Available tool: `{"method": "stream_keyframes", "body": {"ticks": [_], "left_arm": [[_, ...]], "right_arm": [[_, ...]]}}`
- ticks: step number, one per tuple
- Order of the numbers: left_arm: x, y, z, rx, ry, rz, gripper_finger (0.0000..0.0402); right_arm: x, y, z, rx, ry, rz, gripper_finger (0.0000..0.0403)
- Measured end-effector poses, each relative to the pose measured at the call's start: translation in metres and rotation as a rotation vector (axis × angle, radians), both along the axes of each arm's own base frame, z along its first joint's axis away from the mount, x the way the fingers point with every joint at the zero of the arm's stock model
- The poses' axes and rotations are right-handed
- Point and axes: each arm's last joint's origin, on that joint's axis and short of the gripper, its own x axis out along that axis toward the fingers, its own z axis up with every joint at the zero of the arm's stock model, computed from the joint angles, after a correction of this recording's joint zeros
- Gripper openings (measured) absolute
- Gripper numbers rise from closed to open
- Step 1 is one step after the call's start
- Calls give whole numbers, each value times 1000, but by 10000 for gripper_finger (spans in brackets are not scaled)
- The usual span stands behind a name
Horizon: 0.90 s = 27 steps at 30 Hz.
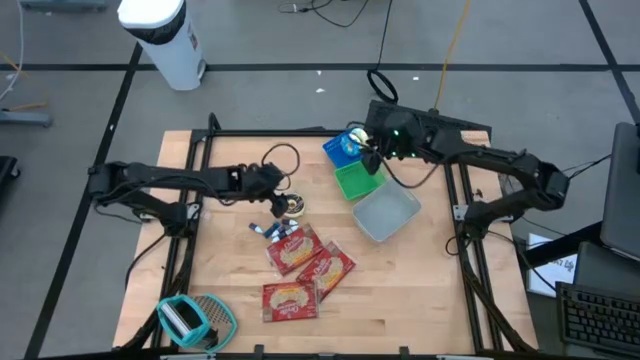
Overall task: Pick & Place Food Item
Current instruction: Put the black donut into the blue bin
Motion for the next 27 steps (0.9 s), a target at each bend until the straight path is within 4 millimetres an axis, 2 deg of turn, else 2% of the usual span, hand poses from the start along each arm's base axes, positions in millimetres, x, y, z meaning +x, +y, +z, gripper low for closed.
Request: {"method": "stream_keyframes", "body": {"ticks": [8,13,22,24,27], "left_arm": [[17,4,-50,-54,174,54,324],[23,6,-69,-71,213,75,324],[30,8,-75,-78,174,73,320],[30,8,-75,-79,171,71,306],[31,7,-74,-87,162,67,263]], "right_arm": [[-11,24,-19,-56,-142,49,166],[-16,32,-25,-51,-174,57,166],[-17,36,-36,-18,-201,44,166],[-17,36,-36,-16,-202,43,166],[-17,36,-36,-17,-206,43,166]]}}
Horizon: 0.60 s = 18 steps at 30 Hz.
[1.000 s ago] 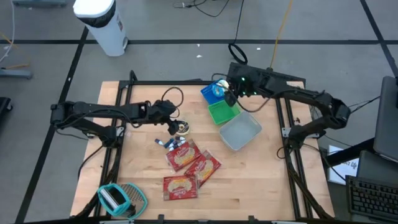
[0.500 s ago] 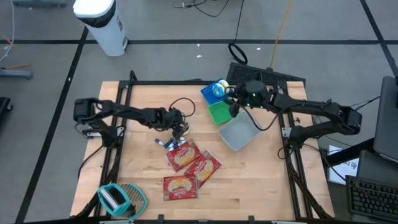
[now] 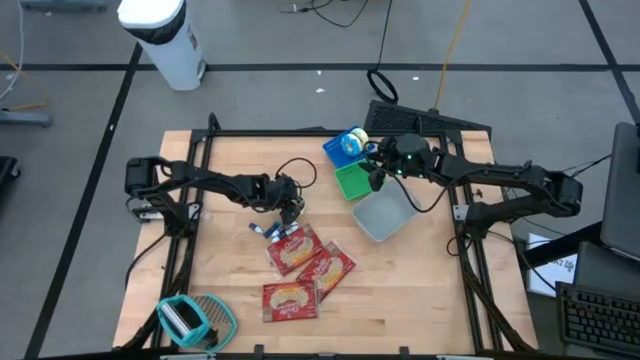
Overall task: Pick & Place Food Item
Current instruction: Put the black donut into the blue bin
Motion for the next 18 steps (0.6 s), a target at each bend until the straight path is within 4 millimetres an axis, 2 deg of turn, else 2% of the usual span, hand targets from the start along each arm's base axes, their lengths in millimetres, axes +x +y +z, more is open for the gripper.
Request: {"method": "stream_keyframes", "body": {"ticks": [4,9,14,18], "left_arm": [[1,0,0,-17,-11,6,193],[5,3,3,-39,-77,-32,133],[14,9,25,15,-269,-57,100],[21,14,50,104,-456,-91,93]], "right_arm": [[2,1,2,-11,-26,6,166],[7,7,9,-41,-96,37,166],[13,18,16,-40,-179,71,166],[18,28,20,-17,-226,102,166]]}}
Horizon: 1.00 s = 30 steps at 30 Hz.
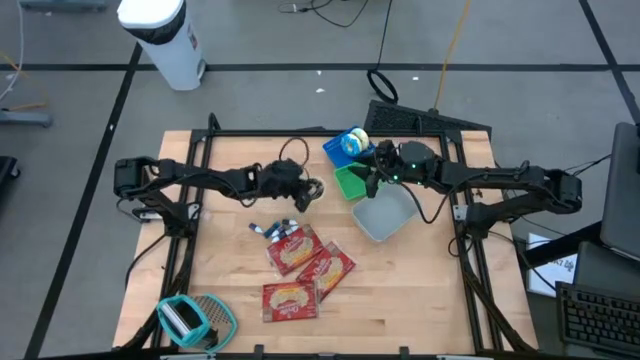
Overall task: Pick & Place Food Item
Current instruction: Put the black donut into the blue bin
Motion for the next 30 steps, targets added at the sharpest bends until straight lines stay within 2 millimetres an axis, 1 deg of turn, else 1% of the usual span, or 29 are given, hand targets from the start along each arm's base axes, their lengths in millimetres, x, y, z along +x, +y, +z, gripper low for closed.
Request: {"method": "stream_keyframes", "body": {"ticks": [6,9,11,16,20,24,27,30], "left_arm": [[10,5,34,128,-304,-11,93],[13,5,45,187,-410,-22,93],[14,5,49,223,-442,-31,93],[14,6,51,264,-446,-42,93],[14,6,49,278,-414,-52,93],[13,6,48,302,-393,-38,93],[13,7,48,317,-382,-5,93],[12,8,48,327,-374,25,93]], "right_arm": [[12,15,-2,11,-44,60,166],[21,19,-9,9,-53,80,166],[27,20,-14,10,-49,87,166],[39,17,-25,3,-74,88,170],[45,16,-26,-11,-135,90,195],[47,15,-25,-12,-172,87,218],[47,12,-25,41,-189,69,219],[46,10,-25,80,-201,52,208]]}}
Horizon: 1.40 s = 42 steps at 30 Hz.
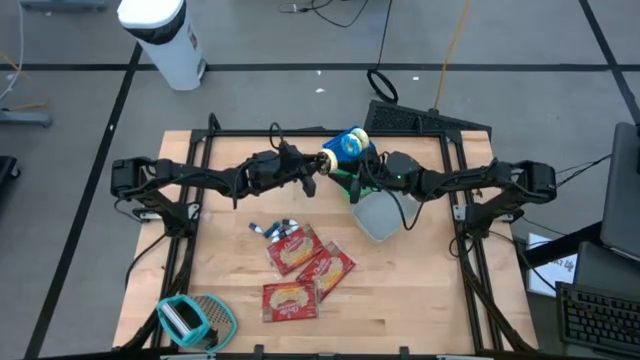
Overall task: Pick & Place Food Item
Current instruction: Put the black donut into the blue bin
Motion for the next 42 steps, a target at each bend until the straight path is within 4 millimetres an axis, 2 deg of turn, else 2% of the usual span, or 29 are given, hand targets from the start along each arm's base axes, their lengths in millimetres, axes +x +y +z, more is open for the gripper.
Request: {"method": "stream_keyframes", "body": {"ticks": [7,17,22,31,42], "left_arm": [[-1,2,0,11,8,85,93],[-1,2,0,6,-2,86,93],[1,-6,1,11,-7,64,93],[4,-22,5,129,12,52,93],[4,-22,4,137,19,50,93]], "right_arm": [[-2,-5,1,-1,-2,-114,189],[-2,-6,0,-2,0,-114,189],[0,-7,-4,2,24,-113,187],[1,-7,-4,-2,21,-107,183],[1,-7,-5,-16,30,-106,107]]}}
